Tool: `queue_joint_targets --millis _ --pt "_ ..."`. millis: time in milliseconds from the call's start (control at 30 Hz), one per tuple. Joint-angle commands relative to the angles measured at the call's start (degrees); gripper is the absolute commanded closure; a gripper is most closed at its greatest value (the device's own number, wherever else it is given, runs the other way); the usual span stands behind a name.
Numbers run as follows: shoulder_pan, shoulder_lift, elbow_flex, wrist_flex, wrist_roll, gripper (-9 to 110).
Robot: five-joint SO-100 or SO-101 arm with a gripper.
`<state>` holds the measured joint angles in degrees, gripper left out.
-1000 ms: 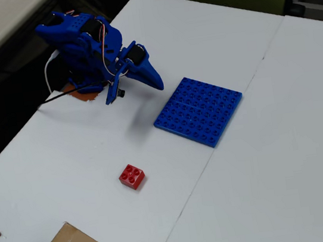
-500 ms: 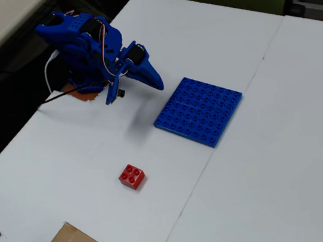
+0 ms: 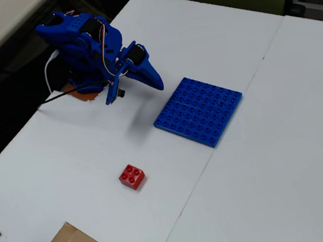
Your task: Pick up the 2x2 red block and go up the 8x8 blue block.
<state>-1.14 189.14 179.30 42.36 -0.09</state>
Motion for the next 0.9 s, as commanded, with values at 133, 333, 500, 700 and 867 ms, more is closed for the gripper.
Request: queue_joint_targets --millis 133,333,500,700,867 --pt "-0.18 0.44 0.26 0.18 0.18 101" --pt "-0.44 -1.76 0.26 -7.82 -9.32 101" --pt "0.09 -9.23 -0.09 -20.3 -16.0 101" --pt "-0.18 -21.09 -9.32 -22.15 -24.52 101" --pt "-0.26 -31.38 -25.75 -14.15 -30.41 101"
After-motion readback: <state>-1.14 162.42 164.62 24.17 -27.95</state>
